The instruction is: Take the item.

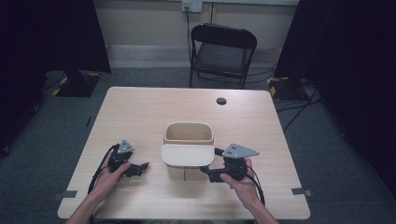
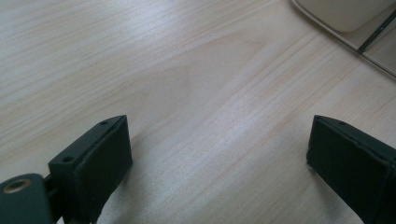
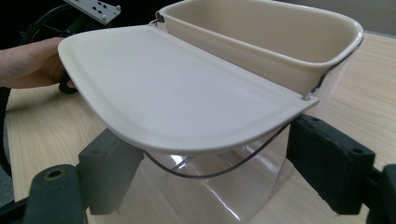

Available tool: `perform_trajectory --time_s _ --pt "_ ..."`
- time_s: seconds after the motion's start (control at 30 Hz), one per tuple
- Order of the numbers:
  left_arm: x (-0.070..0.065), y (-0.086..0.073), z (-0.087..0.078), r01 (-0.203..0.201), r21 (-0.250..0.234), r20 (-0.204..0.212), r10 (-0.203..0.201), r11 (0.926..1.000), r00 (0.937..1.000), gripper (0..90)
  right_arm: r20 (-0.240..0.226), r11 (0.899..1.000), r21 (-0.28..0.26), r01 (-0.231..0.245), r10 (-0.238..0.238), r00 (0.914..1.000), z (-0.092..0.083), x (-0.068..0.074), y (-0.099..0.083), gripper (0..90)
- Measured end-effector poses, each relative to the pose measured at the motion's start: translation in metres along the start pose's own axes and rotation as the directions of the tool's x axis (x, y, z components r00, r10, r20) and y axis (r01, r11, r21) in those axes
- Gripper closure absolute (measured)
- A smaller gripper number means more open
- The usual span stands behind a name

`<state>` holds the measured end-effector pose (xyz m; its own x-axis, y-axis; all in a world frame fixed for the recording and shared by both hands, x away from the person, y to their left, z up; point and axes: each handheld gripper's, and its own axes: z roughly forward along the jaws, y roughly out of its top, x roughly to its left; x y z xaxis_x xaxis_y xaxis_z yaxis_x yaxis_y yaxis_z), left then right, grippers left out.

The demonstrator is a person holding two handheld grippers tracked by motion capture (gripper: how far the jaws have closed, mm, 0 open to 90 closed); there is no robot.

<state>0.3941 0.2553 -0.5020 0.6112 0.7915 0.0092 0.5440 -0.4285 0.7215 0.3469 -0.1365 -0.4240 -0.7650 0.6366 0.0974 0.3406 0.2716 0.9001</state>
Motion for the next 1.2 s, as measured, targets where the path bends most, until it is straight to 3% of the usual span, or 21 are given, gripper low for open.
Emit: perform_trajectory --time_s 1.2 --pt "0.0 0.0 0.0 0.0 0.0 -0.001 0.0 1.0 1.0 5.9 0.011 1.0 -0.021 -0.002 0.002 0.9999 -0.0043 -0.0043 0.0093 20.7"
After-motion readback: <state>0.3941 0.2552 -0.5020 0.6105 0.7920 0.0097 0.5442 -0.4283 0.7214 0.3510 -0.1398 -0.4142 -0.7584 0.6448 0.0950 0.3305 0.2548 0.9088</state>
